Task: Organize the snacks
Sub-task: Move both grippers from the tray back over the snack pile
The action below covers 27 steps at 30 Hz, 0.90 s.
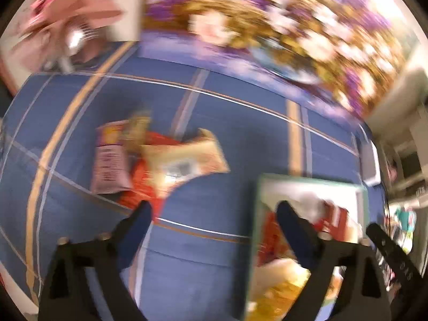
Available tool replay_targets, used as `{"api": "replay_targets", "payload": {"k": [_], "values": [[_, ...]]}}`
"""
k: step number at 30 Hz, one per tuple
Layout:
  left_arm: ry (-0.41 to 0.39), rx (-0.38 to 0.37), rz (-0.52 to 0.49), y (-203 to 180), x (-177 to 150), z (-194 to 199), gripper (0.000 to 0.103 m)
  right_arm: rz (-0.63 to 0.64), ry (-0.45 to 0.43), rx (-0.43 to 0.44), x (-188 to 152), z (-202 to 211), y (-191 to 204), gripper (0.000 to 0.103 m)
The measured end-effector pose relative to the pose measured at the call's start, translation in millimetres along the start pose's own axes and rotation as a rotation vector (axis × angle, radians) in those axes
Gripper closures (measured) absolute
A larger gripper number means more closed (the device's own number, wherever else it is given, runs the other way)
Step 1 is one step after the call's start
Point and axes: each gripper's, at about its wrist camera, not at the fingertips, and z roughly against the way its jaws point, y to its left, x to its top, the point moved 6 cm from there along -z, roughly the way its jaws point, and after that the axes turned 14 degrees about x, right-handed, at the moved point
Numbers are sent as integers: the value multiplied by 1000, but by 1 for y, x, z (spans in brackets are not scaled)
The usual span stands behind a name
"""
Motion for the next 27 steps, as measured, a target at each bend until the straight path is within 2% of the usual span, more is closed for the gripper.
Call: {"api": "replay_targets", "payload": {"k": [2, 4, 7, 9, 12, 14, 16, 21, 27], "values": [[-6, 23, 46, 21, 4, -1, 5, 26, 9, 4, -3, -5, 15, 32], [-11, 48, 94, 46, 8, -2, 5, 53, 12, 3, -5, -9, 27, 23], [-18, 77, 168, 79, 14, -2, 5, 89, 13, 13, -9, -13, 48, 19], [-24, 80, 230, 103, 18, 1, 5, 105, 18, 15, -11, -17, 60, 16], [-43, 86, 287, 131, 24, 8, 5, 127, 26, 19, -16, -23, 77, 8], [-54, 95, 309, 144, 27, 10, 4, 143, 32, 26, -19, -29, 89, 7], [-62, 101, 340, 160, 30, 11, 4, 158, 40, 34, -22, -33, 100, 0], [-60, 97, 410, 193, 33, 11, 3, 192, 48, 59, -30, -44, 128, 0], [-52, 90, 448, 211, 35, 5, 3, 212, 67, 86, -39, -57, 154, 0]]}}
